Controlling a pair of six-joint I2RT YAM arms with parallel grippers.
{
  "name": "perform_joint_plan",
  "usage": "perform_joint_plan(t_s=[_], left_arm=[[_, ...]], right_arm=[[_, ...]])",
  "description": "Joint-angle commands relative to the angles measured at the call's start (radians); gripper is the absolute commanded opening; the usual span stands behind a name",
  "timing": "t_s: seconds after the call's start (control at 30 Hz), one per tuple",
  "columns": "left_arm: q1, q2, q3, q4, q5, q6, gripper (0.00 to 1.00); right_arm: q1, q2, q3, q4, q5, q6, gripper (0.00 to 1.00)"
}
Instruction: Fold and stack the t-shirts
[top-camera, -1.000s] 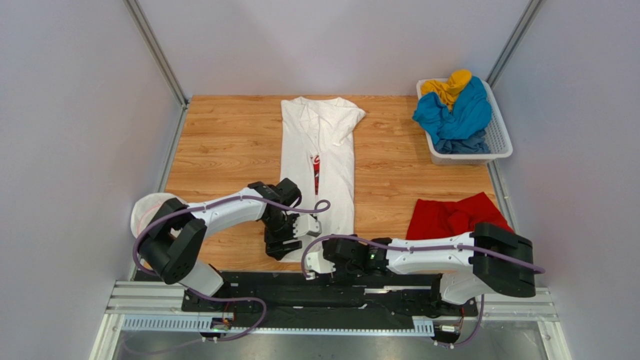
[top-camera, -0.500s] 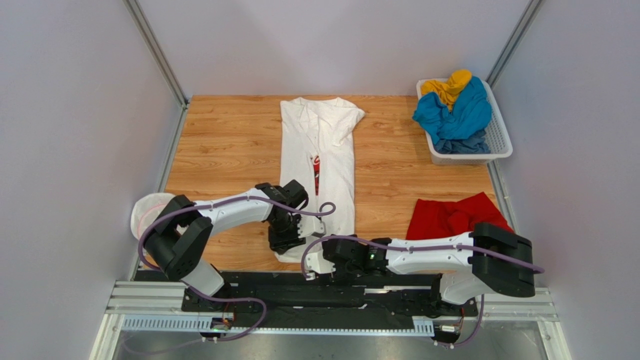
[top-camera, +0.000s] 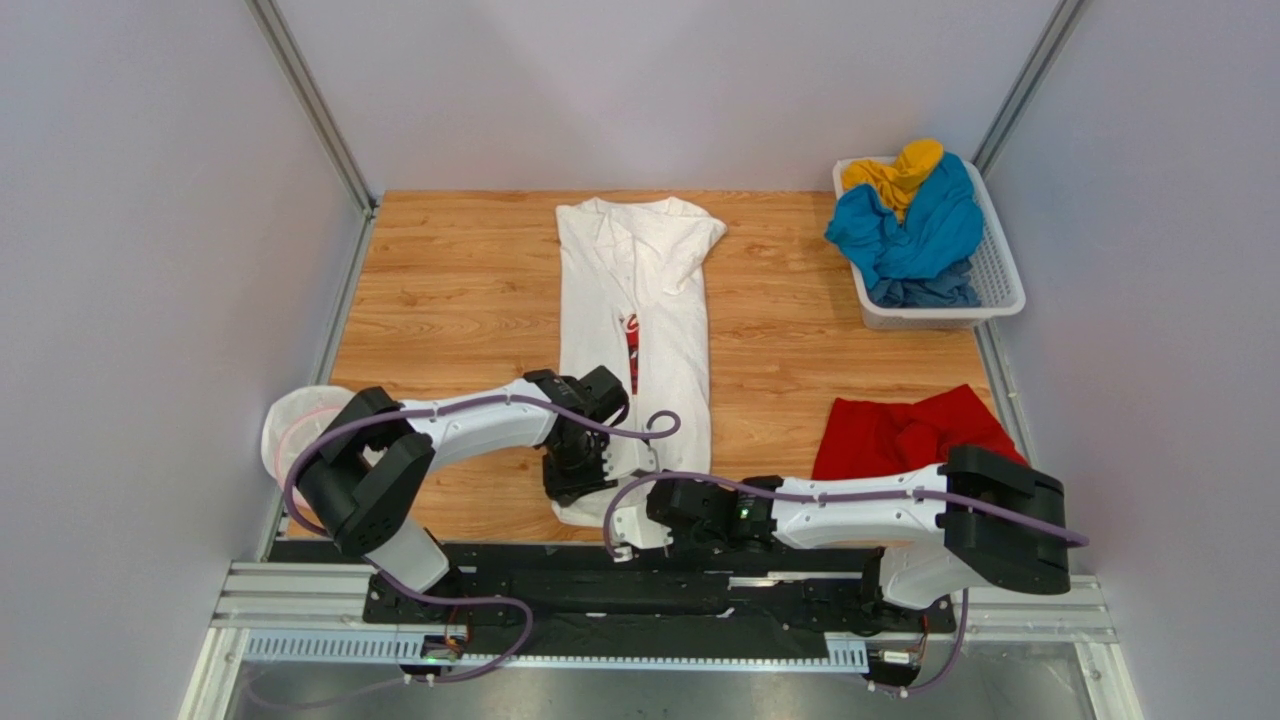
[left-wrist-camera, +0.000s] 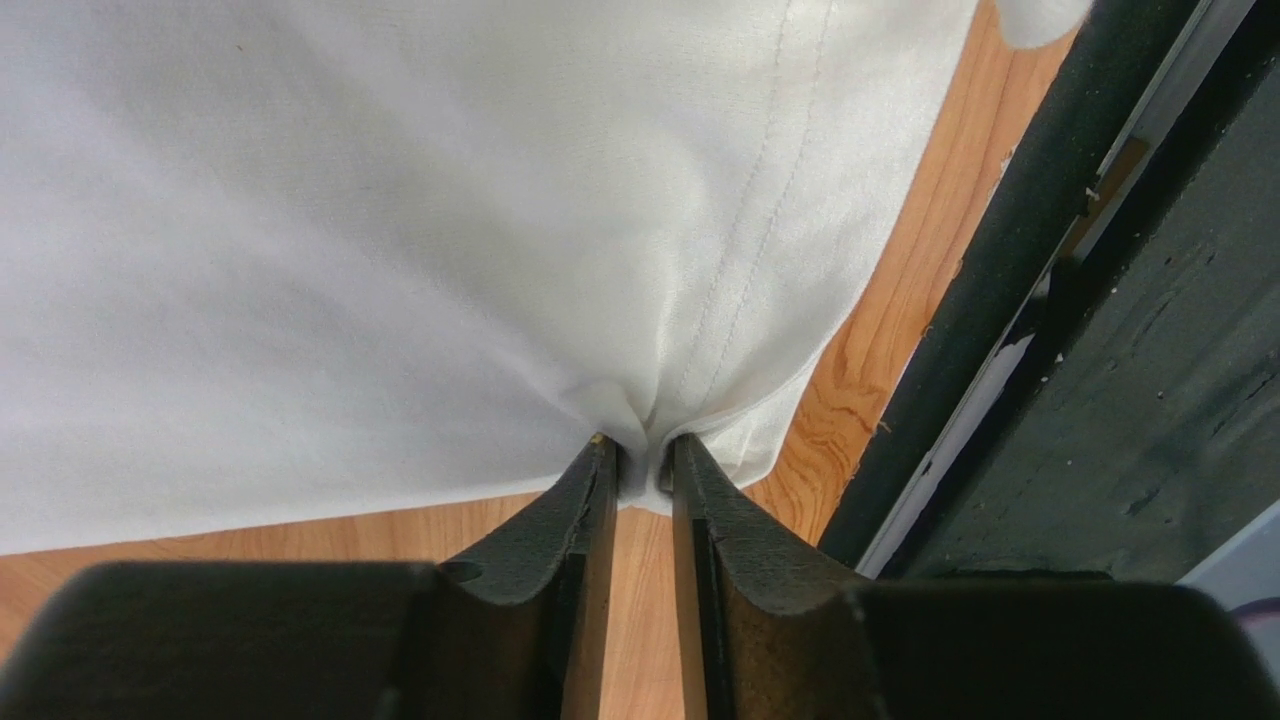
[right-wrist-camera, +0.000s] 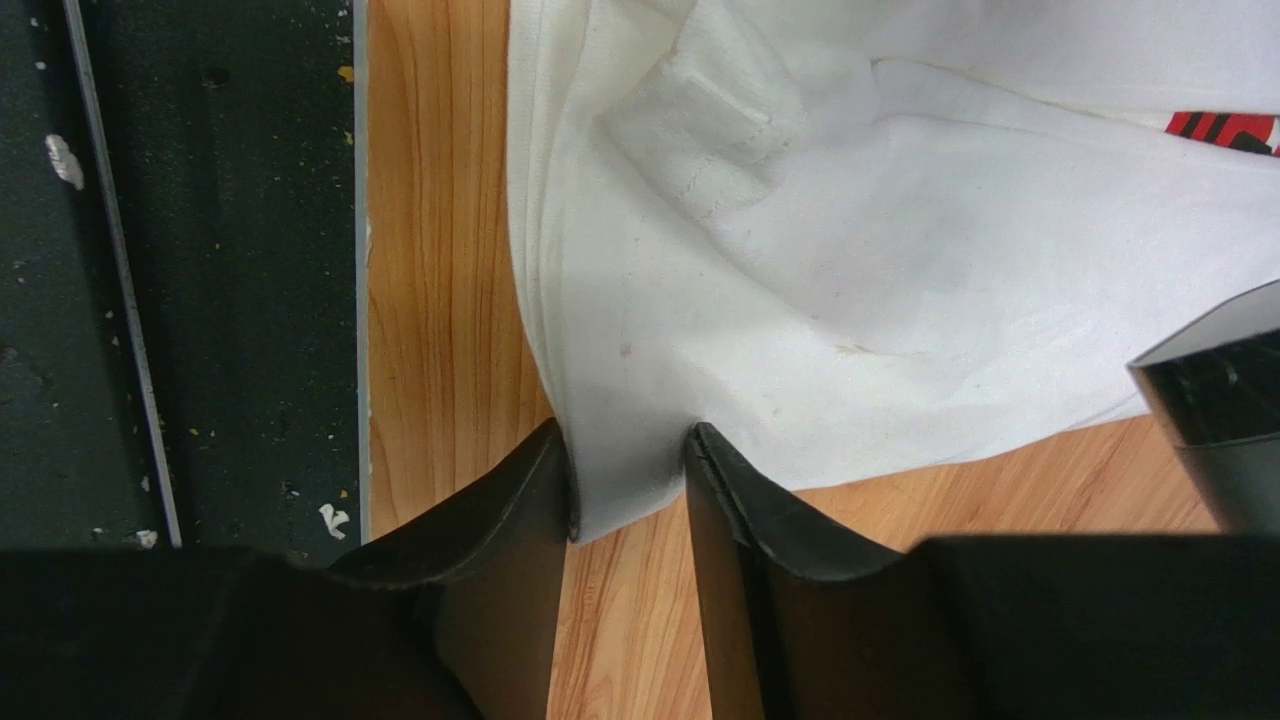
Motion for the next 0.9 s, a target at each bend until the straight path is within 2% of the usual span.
perform_joint_plan(t_s=[0.0,0.13,0.17,0.23,0.57,0.87], left_arm=[[-0.014,0.043,-0.04,0.031,0.029,-0.037,0.19],[-0.014,0.035,-0.043,0.041,0.024,-0.042,0.08],[-0.014,0.034,-0.046,0.042,0.021,-0.045,0.0],[-0.014,0.028,-0.046,0.044,0.009,-0.044,0.0],[-0.014,-0.086,-0.023,0.024,-0.004,-0.062,0.0],[-0.014,-0.201,0.035,0.024,-0.077,-0.045,0.0]], right_arm=[[0.002,-0.012,0.028,-0.004,0.014,0.007,0.28],[0.002,-0.008,0.028,-0.003,0.016,0.015,0.12],[0.002,-0.008,0.028,-0.004,0.019,0.015,0.09],[0.002,-0.009,0.029,-0.004,0.025,0.018,0.0],[0.002,-0.054,0.063,-0.07,0.033,0.039,0.0],[0.001,-0.1,0.105,-0.13,0.082,0.07,0.0]])
